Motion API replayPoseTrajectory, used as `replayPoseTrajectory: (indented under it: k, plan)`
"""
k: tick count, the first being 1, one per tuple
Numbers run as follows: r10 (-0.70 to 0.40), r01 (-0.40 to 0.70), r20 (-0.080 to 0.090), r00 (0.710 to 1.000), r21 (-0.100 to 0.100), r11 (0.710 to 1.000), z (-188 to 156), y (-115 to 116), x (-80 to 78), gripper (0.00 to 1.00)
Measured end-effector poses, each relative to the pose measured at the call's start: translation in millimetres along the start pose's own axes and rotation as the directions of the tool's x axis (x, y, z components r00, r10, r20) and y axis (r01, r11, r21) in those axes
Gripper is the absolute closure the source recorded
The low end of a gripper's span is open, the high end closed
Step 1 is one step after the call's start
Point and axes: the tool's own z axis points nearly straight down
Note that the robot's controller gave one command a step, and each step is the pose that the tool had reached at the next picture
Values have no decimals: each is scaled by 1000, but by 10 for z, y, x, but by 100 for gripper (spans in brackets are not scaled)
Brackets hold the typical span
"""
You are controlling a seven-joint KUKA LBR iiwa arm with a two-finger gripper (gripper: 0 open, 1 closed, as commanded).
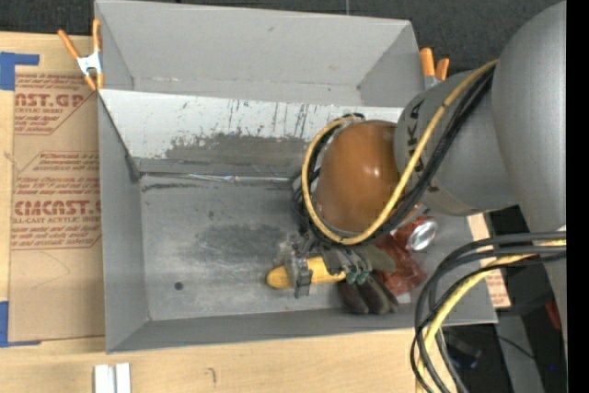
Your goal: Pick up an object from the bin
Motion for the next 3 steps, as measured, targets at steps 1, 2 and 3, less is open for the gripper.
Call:
replayPoseTrajectory:
  k: [1,2,3]
  plan:
    - [4,-4,-4,1000,1,1000,-304,12,83,100]
    - [-19,19,-4,1000,2,1000,-532,-129,-54,100]
    - [-9,9,-8,1000,2,1000,-1203,-114,1,100]
